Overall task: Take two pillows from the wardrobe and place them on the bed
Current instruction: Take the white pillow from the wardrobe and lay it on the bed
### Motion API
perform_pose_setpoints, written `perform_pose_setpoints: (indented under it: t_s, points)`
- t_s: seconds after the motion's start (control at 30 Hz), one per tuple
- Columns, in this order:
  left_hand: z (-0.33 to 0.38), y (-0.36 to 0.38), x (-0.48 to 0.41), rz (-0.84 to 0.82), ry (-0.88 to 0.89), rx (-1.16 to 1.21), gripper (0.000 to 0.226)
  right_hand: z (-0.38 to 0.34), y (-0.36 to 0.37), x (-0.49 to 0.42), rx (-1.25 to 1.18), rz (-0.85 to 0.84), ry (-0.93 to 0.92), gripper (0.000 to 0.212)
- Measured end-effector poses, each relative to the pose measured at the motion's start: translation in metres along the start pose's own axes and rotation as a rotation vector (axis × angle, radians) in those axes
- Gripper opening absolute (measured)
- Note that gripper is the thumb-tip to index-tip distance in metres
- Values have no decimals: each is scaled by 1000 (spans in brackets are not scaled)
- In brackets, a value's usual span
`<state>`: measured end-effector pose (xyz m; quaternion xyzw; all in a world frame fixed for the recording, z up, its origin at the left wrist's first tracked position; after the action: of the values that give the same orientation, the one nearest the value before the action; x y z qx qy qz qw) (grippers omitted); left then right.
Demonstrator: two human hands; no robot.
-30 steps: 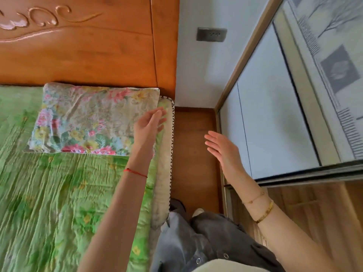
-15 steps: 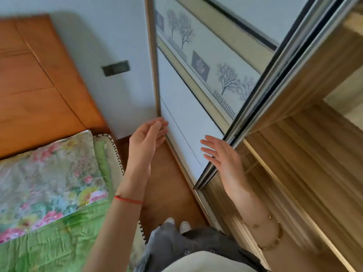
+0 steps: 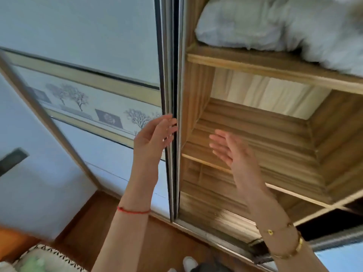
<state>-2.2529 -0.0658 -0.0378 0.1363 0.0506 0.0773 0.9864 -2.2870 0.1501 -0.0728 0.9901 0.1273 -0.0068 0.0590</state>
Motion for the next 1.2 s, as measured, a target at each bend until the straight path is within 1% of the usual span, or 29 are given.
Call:
perform_pose_setpoints:
  t_s: [0.13,0.33,0.43,0.53,0.63,0.67,0.77,0.87,0.93,0.97,1.03,1.1,1.17,1.2]
  points:
    - [28,33,-17,-126,50,-24,19,-39,-15,9,-19,120,-103,34]
    - [76,84,-36,-256,147,-43,21,-100,-33,22,10,200,-229,32]
    - [94,111,-52,-291,148,-12,25,-133,-52,28,39,263,-295,29]
    - [104,137,-76,-331,106,26,29,-157,-77,28,42,332,-326,26]
    - [105,167,-104,-367,29,96,16,-176,-107,22,4,372,-331,26]
    - [105,177,-113,-366,4,120,18,-182,-117,20,-22,380,-329,27]
    - [102,206,-137,-358,-64,131,39,-194,-143,11,-118,392,-312,32]
    - [95,231,-153,-338,-144,122,46,-200,-162,2,-237,386,-270,46]
    - [90,242,-161,-304,-190,156,55,-199,-171,-3,-347,365,-215,56]
    - [88,247,-164,-287,-210,177,54,-199,-174,-5,-411,346,-183,60]
    - [83,254,-168,-261,-265,213,44,-195,-178,-7,-561,297,-126,68]
    - [75,257,-169,-236,-329,279,39,-192,-179,-6,-712,249,-105,69]
    - [68,262,-168,-234,-375,366,39,-192,-185,-6,-810,211,-93,68]
    - [65,265,-167,-246,-394,417,44,-192,-188,-6,-843,195,-82,72]
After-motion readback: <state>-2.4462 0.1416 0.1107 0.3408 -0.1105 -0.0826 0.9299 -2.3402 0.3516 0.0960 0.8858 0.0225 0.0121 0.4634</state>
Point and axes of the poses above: each hand's wrist, its own x-axis away from the middle knuckle, its own y-axis out of the palm, z = x × y, the point moved 8 cm from there along -x, towards the middle knuckle, and after that the axes turned 13 degrees about -z, right-handed, at the moved point
